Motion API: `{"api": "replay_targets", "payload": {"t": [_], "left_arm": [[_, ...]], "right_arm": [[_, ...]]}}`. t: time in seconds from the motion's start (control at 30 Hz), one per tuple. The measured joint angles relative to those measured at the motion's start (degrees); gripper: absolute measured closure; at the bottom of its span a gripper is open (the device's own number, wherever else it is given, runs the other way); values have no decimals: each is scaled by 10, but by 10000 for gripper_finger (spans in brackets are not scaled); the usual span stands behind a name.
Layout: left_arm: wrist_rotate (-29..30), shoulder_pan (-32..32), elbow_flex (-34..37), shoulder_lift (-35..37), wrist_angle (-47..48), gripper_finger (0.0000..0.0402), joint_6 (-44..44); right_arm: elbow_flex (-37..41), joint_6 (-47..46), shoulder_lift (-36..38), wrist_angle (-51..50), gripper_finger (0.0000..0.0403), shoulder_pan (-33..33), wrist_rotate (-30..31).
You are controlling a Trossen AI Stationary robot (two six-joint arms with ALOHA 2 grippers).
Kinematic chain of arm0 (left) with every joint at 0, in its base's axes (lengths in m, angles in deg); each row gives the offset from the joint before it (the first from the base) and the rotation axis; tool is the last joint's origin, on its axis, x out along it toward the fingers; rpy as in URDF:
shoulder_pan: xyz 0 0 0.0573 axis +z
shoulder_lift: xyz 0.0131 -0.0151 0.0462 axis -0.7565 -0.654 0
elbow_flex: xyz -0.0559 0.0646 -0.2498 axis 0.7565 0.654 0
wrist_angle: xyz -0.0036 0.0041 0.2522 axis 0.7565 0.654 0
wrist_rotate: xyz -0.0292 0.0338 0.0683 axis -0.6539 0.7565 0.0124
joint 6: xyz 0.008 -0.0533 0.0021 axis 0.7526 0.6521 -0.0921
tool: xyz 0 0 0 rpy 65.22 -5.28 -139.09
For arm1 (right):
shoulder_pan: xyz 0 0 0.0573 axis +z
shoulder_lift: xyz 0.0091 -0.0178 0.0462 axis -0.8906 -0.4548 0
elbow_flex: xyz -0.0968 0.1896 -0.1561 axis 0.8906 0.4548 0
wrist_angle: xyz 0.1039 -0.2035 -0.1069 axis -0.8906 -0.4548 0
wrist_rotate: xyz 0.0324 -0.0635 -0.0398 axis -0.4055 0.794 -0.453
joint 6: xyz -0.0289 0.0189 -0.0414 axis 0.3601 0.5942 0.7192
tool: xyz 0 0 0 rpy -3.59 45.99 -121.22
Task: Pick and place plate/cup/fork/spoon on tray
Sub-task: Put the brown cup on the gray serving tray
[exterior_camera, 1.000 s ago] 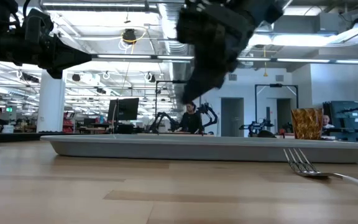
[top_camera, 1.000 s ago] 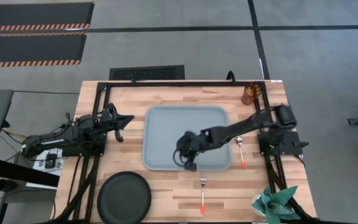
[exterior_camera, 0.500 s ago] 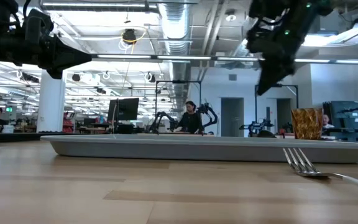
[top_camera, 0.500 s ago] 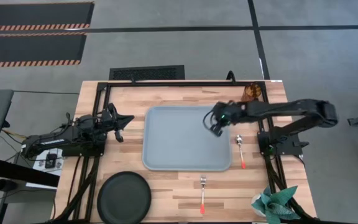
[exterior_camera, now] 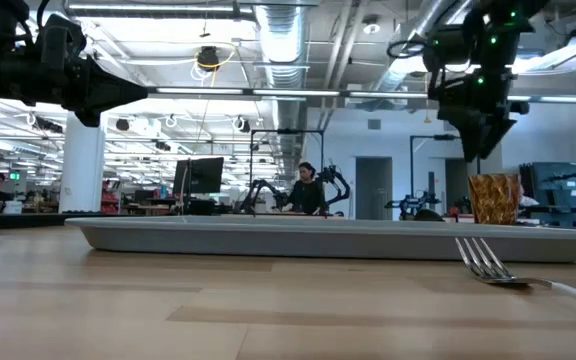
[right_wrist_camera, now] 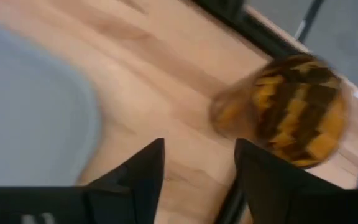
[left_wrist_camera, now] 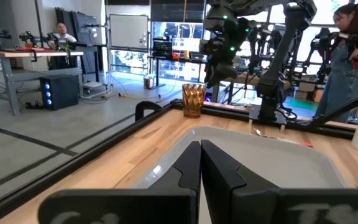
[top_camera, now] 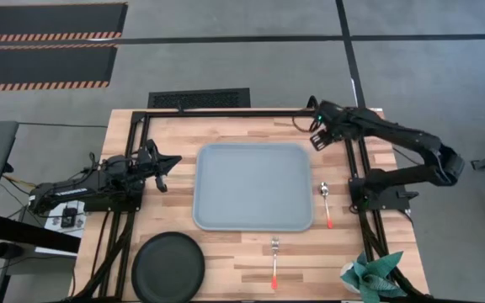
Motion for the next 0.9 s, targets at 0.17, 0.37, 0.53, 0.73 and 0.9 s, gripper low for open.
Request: {"api": "replay_targets", "payload": {"t": [0.17,0.37,0.53,0.73,0.9], "left_arm": [[0,0,0,0,0,401,-1],[0,0,0,0,2,401,-3],[0,0,0,0,3,401,-4],[0,0,0,0,3,401,-5],[0,0,0,0,4,401,-5]], "right_arm": [[0,16,-1,4,166,-62,0],[0,36,-22,19,186,-104,0],[0,51,-54,27,195,-108,-5],[0,62,-93,29,207,-108,-6],[0,76,-110,36,245,-110,-7]]}}
